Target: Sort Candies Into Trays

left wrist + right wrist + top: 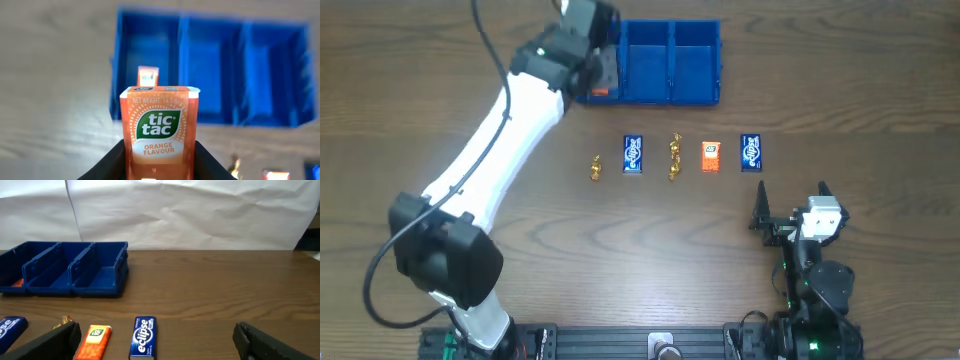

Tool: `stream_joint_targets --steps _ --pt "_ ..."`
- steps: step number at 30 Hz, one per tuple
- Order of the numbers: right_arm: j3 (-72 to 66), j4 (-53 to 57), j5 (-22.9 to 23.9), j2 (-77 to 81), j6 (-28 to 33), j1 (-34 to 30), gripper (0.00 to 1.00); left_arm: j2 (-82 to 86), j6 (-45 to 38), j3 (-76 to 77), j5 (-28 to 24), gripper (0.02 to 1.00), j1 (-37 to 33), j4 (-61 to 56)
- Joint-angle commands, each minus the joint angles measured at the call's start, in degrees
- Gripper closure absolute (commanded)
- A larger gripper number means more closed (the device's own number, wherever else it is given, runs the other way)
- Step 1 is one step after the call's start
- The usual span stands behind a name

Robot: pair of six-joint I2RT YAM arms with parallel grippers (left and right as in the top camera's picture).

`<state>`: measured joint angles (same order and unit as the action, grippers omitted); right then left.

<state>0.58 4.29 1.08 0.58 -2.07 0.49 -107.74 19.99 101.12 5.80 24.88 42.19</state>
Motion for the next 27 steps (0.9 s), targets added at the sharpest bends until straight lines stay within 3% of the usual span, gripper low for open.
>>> stream_joint_targets --steps 1,9,22,24,27 --pt "-0.13 0.33 0.31 -0.42 0.85 -0.24 0.003 -4.79 -3.3 10.25 2.69 0.75 -1.64 1.53" --pt "-0.13 0.33 0.31 -0.42 0.85 -0.24 0.003 -17.29 -3.3 17.55 0.31 0.748 -3.8 3.78" --pt "-0.13 0.33 0.31 -0.42 0.85 -0.24 0.003 -20.04 -4.17 17.55 -1.18 0.713 -4.63 3.19" --pt "-0.13 0.31 0.31 -0.42 0.85 -0.24 0.003 -20.28 -4.15 17.55 -1.2 0.636 -4.63 3.23" --pt "-0.13 0.31 0.31 -0.42 0.85 -0.24 0.003 -20.39 -4.15 17.55 -1.4 0.406 -4.63 3.02"
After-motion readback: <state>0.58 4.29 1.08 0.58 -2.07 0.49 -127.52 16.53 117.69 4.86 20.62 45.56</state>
